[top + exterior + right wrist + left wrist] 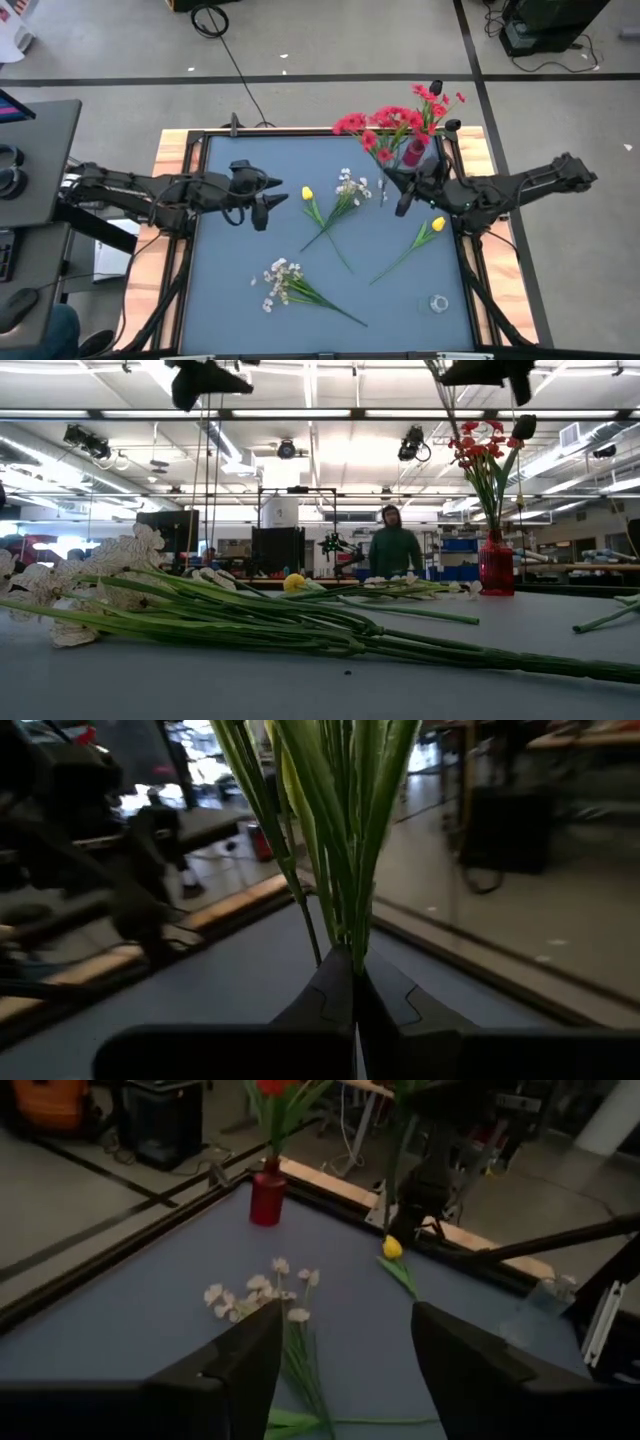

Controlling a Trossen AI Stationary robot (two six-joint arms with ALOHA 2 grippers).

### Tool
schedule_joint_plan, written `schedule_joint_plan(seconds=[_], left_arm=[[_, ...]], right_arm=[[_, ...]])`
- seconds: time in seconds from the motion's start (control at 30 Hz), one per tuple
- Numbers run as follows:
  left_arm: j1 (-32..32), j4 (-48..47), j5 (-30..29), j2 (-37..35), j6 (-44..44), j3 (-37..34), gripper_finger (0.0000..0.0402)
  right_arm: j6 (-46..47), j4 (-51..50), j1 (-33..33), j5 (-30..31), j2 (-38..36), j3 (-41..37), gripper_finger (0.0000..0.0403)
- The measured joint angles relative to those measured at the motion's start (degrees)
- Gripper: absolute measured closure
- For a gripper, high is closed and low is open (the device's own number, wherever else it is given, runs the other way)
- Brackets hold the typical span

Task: Sort flowers into vase by color
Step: Put the red flowers into the red glass vase

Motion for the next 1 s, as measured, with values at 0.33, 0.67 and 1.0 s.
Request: schedule_joint_plan(seconds=[0.33, 0.67, 1.0], left_arm=[[-0.1, 4.9, -0.9, -10.0, -0.5, -12.9, 0.0184], [-0.3, 4.6, -0.6, -10.1, 5.4, -13.3, 0.0184], [-0.3, 4.8, -0.6, -10.1, 5.7, -13.3, 0.0184]], right_arm=[[-6.7, -6.7, 6.4, 15.7, -7.4, -2.7, 0.0396], [-11.2, -4.3, 7.0, 18.0, -21.5, -12.5, 0.0396], [-17.9, 0.6, 7.0, 3.1, -26.5, -13.4, 0.0396]])
